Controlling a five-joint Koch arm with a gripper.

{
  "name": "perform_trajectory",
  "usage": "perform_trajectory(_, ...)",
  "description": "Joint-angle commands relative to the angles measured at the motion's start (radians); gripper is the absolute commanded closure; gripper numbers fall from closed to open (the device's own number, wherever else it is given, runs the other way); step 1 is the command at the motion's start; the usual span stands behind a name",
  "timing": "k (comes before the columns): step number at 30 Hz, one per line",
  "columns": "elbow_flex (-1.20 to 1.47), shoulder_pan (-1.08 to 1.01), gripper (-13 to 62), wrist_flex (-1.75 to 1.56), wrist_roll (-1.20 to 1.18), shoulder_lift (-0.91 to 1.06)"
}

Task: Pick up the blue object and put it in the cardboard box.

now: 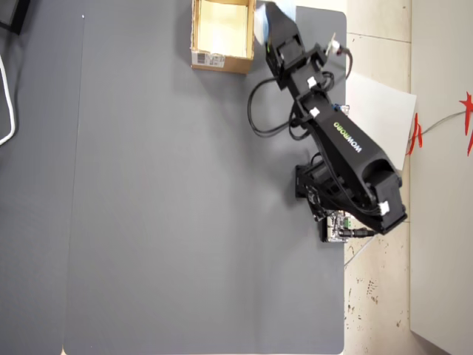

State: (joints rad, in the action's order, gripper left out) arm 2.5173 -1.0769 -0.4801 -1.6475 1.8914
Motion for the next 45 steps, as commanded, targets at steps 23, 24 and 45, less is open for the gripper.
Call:
perform_trajectory(23, -0.356, 0.238, 20.0, 0.331, 0.098, -0.129)
perform_trajectory(24, -0.364, 0.245, 18.5, 0.331, 0.100, -0.133)
perform_trajectory(45, -0.235, 0.483, 17.3, 0.331, 0.066, 0.040)
